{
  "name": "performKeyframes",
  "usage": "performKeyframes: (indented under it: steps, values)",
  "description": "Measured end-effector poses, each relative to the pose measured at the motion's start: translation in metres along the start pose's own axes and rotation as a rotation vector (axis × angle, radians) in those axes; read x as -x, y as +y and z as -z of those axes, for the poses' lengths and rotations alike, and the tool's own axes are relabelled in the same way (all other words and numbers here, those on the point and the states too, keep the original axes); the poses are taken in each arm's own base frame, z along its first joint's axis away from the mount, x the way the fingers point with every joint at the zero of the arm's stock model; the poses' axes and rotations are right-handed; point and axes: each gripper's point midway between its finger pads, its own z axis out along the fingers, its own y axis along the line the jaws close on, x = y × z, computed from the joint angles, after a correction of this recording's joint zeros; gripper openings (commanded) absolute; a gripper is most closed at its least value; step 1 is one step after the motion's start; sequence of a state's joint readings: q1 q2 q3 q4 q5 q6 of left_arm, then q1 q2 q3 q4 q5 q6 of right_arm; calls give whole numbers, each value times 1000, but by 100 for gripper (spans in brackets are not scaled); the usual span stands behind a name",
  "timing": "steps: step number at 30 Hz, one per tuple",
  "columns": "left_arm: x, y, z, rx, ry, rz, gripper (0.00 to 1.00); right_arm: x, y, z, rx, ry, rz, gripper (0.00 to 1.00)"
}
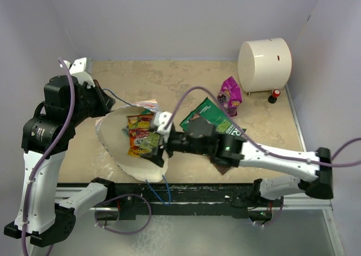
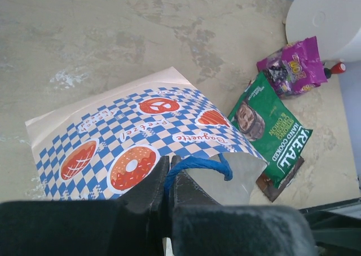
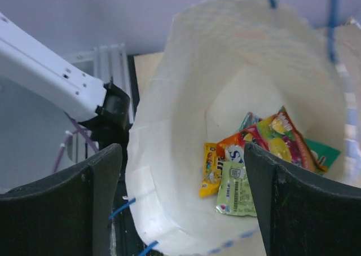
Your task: Take the snacks out of the paper bag
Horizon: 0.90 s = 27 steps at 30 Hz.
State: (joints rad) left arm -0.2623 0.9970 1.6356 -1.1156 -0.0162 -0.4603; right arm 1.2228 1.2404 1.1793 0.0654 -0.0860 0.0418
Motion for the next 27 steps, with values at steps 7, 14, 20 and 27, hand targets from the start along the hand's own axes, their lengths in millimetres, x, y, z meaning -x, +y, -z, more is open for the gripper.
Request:
performKeyframes:
  steps: [7, 14, 20, 27]
  values:
    - [-9, -10, 2, -66, 37, 1, 0, -101, -16, -78, -202, 188, 43, 71]
    - [-16, -24, 3, -142, 77, 19, 0, -170, -59, -119, -516, 233, 9, 80]
    - [-24, -32, 1, -182, 120, 39, 0, -190, -81, -155, -678, 188, -15, 96]
    - [-26, -33, 2, -192, 131, 40, 0, -213, -101, -167, -801, 189, 0, 100]
